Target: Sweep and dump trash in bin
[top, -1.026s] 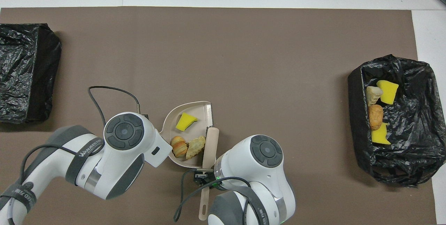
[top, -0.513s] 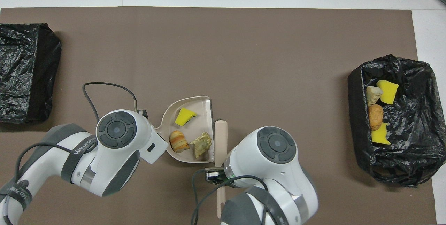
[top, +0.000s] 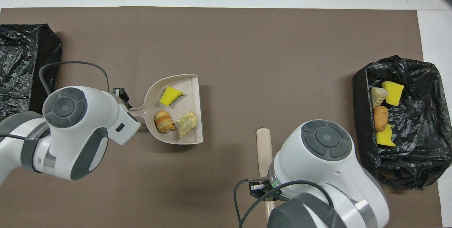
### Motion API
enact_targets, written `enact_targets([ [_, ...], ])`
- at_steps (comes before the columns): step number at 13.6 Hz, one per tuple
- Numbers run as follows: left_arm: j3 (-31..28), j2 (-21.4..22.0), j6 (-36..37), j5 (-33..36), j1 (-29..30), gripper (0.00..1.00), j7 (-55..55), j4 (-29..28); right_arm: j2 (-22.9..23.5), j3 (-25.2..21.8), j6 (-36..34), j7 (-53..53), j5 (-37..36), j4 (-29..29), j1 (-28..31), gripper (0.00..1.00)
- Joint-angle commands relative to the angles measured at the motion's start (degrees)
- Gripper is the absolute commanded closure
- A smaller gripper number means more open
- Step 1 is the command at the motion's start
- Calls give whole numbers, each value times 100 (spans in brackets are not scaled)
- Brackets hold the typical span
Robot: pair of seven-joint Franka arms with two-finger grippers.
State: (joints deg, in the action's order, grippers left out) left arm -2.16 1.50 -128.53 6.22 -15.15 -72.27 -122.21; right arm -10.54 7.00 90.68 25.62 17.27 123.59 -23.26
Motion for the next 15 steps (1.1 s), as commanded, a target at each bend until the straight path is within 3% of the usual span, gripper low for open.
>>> enact_targets([
  [1,23,-45,38,-147,599,100,-331,477,-238,91,229,82,21,314,-107,100],
  [5,23,-255,379,-427,1425,100,-865,1223,95,99,1080,767,328,403,-704,100],
  [8,40,-1053,1556,-622,2146,100,-1647,2838,692,99,1610,1321,461,184,-1188,100],
  [9,40,-1186,1654,-622,2383,100,-1946,3113,885,99,1672,1488,548,52,-1242,100],
  [12,67,-1529,1603,-631,3148,100,-2782,3667,1588,99,1725,1727,575,-536,-1557,100],
  [15,67,-1907,1376,-596,3719,100,-3020,4221,1713,91,1769,1639,435,-582,-1682,100],
])
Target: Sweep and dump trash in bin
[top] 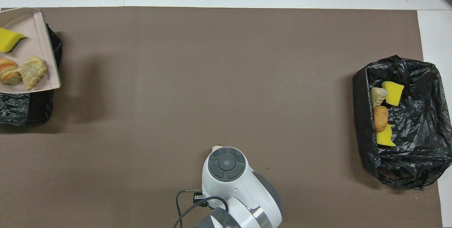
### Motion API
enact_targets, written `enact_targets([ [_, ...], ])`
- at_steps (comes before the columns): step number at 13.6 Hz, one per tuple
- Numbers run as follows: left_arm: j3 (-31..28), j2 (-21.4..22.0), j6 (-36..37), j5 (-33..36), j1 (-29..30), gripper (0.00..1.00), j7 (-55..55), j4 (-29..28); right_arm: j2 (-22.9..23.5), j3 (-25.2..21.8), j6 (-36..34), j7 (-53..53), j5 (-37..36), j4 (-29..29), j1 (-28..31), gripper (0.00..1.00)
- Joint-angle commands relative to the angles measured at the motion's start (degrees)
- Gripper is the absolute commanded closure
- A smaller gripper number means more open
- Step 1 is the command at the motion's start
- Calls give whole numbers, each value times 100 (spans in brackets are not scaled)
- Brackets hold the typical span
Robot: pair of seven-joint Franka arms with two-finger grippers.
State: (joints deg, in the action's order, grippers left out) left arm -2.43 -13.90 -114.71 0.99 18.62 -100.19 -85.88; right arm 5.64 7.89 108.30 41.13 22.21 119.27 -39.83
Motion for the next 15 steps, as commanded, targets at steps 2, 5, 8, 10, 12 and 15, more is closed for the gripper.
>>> enact_targets([
  [2,24,-621,-16,23,492,100,-666,1035,173,10,138,71,-190,-142,-33,100],
  [5,-3,-1017,-304,796,572,100,-1406,1547,191,2,287,70,-244,-53,-25,100],
  [8,41,-1325,-841,1392,730,100,-1827,1583,270,-7,376,-26,-418,-71,45,100],
  [10,32,-1518,-965,2146,591,100,-1768,1661,271,-7,297,-114,-577,-62,81,100],
  [12,41,-1633,-1018,2738,432,100,-1741,1732,314,2,359,-289,-578,-97,177,100],
  [15,50,-1607,-922,3518,213,100,-1610,1697,315,2,385,-597,-578,-71,212,100],
])
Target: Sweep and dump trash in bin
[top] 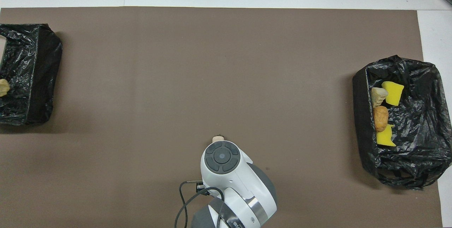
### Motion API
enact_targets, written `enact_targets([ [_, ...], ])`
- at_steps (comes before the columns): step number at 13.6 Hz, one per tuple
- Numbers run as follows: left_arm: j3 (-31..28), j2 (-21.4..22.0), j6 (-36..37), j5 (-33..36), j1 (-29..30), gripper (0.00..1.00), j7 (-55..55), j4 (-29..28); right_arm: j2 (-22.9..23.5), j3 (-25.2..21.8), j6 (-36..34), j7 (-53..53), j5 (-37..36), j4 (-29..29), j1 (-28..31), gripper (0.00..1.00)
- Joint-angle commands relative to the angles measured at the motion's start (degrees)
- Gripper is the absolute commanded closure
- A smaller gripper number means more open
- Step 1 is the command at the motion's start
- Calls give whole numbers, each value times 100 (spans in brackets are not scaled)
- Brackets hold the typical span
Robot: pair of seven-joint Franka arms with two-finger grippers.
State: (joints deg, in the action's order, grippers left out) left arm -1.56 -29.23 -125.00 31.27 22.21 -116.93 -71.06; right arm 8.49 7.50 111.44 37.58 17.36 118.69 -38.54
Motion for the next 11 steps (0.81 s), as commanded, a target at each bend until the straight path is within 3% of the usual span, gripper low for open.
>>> enact_targets([
  [1,-37,-39,168,729,-225,100,91,181,30,41,106,-346,-41,-13,127,100],
  [8,-90,207,396,1408,-331,100,161,172,56,41,124,-286,109,5,215,100],
  [11,-64,558,904,1443,-743,100,144,163,56,41,124,-286,180,22,241,88],
])
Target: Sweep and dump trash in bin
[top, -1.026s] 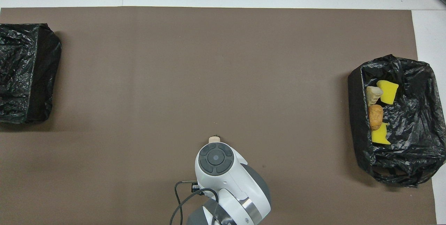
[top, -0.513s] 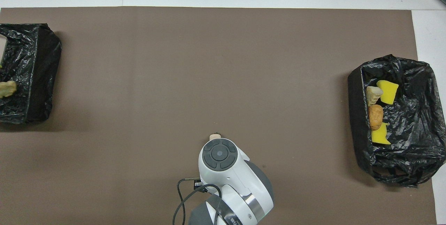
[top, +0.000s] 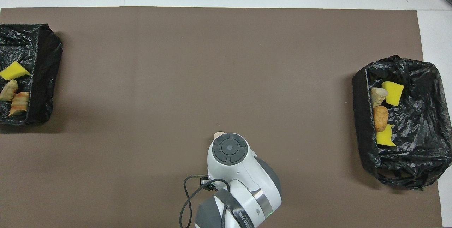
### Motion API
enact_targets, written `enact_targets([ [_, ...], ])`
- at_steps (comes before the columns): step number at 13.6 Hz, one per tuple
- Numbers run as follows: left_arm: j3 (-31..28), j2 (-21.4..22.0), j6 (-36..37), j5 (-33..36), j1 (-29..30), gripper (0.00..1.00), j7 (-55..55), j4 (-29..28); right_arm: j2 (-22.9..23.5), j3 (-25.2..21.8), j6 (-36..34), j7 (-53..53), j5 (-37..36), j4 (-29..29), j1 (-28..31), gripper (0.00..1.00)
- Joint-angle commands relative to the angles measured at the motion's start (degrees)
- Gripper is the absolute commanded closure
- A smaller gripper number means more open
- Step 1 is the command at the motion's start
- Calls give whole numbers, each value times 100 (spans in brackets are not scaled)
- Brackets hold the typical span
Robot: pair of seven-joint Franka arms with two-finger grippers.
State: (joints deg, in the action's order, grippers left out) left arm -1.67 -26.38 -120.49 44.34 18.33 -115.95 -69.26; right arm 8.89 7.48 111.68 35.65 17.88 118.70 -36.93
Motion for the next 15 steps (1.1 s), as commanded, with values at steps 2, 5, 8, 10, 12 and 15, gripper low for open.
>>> enact_targets([
  [2,-9,467,946,58,-855,100,81,-34,16,43,100,-84,137,22,81,78],
  [5,9,739,1326,-773,-1419,100,467,-577,16,43,100,-163,128,22,81,5],
  [8,9,1003,1370,-1497,-1849,100,1352,-1237,34,34,91,-172,76,-92,81,0],
  [10,9,1126,1493,-1830,-2174,100,2344,-1606,-97,-18,65,-181,67,-145,98,0],
  [12,9,1144,1765,-2086,-2526,100,3774,-1879,-386,-19,-22,-181,23,-154,369,0],
  [15,9,1109,1749,-2428,-3124,100,5823,-2336,-844,-19,-330,-199,-291,-197,791,0],
])
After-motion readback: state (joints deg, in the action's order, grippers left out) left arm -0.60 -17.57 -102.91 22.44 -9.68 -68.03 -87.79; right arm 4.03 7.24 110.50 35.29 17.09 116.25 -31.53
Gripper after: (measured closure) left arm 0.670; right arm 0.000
